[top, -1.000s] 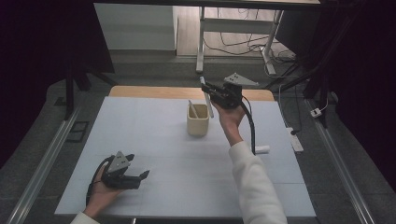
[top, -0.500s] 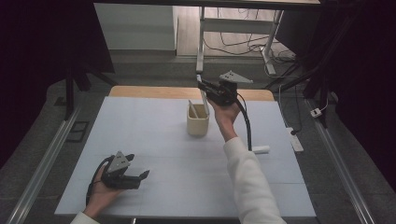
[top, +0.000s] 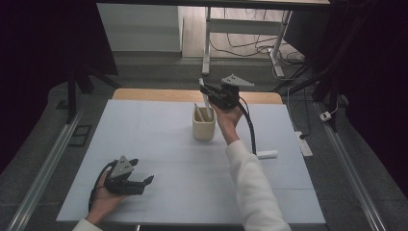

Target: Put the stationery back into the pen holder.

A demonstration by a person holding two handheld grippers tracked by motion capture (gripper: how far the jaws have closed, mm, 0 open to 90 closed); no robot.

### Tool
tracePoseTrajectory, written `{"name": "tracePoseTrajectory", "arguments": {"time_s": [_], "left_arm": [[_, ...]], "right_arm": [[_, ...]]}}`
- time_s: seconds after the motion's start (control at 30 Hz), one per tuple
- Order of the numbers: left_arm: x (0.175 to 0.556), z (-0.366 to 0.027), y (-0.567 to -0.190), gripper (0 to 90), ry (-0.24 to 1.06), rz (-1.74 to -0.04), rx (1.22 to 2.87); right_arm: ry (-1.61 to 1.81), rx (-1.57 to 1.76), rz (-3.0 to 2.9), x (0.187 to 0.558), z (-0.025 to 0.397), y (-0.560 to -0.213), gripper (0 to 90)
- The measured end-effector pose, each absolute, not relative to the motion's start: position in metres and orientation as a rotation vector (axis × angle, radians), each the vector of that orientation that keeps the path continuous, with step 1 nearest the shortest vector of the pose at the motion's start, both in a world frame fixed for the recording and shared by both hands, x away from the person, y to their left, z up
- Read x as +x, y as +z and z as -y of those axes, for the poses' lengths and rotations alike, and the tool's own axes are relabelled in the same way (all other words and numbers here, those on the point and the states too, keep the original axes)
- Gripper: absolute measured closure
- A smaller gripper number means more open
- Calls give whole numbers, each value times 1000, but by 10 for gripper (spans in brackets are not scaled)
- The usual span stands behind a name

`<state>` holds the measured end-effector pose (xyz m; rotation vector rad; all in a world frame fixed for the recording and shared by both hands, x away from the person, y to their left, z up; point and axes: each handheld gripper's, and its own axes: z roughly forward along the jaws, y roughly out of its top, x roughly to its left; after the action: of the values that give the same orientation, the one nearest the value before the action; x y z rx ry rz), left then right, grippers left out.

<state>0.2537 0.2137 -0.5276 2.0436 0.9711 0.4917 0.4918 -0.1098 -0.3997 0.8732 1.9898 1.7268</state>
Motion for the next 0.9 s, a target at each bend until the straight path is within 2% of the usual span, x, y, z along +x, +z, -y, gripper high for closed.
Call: {"name": "tracePoseTrajectory", "arguments": {"time_s": [0.1, 0.23, 0.37, 0.9], "left_arm": [[254, -214, -528, 152, 492, -970, 2044], [254, -214, -528, 152, 492, -970, 2044], [254, -213, -528, 152, 490, -970, 2044], [254, -213, -528, 152, 494, -971, 2047]], "right_arm": [[1716, 874, -1997, 491, 111, -401, 769], [1666, 886, -2001, 489, 112, -401, 622], [1644, 898, -2025, 488, 114, -400, 554], [1610, 849, -2114, 479, 121, -401, 542]]}}
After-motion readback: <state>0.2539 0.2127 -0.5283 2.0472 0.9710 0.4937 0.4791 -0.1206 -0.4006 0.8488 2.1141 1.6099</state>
